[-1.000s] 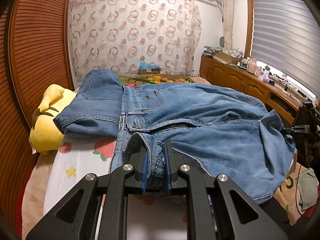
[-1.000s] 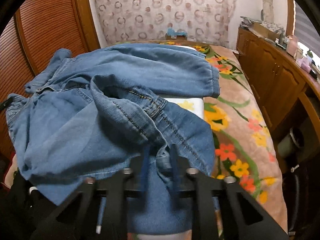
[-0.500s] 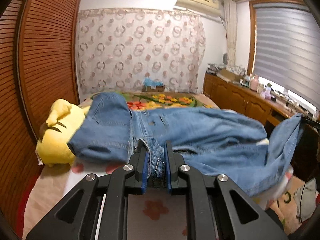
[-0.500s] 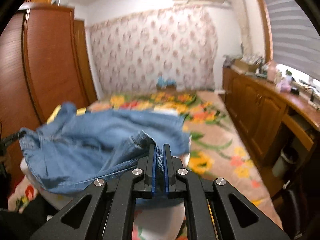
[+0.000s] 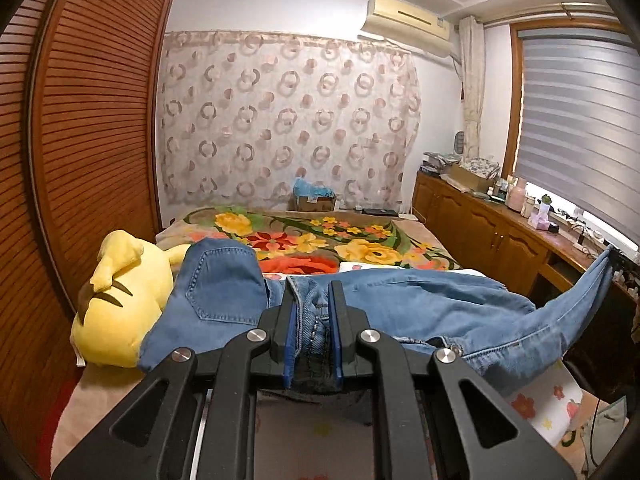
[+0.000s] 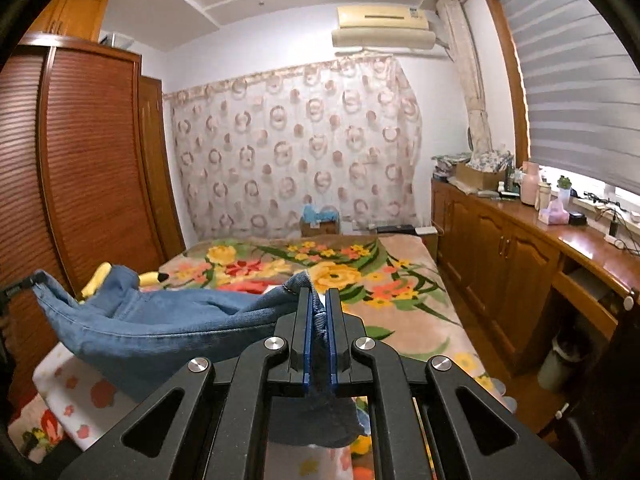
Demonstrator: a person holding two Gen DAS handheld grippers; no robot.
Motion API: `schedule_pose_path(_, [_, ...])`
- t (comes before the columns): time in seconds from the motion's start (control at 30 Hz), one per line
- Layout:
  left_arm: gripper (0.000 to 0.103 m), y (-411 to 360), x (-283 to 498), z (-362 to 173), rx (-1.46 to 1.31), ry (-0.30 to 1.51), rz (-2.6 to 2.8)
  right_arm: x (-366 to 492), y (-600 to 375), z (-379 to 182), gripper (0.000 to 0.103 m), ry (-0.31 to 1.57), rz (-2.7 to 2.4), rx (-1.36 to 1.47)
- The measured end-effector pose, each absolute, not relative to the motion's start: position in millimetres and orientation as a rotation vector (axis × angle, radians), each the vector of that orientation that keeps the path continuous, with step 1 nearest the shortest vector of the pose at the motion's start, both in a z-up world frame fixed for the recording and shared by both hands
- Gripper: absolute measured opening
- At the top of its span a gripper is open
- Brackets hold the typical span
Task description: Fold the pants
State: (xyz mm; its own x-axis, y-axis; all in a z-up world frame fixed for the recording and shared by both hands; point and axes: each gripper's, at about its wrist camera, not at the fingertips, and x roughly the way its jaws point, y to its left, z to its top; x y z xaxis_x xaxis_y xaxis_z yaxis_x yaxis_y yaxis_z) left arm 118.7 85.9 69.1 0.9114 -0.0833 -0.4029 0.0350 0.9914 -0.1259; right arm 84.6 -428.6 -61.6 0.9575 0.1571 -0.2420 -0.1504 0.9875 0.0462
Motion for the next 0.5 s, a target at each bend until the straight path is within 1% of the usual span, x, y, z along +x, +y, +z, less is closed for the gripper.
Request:
schedule_pose_path(0.13, [0.015,83,132,63,-0.101,0.438,-0.057,112,-423,-62,0.006,0.288,0.154,0.024])
schedule_pose_path(0.5, [0.015,78,163,57,-0.076,0.481,-0.048,139,-422,-32,0.006,0.356,0.138,0.012])
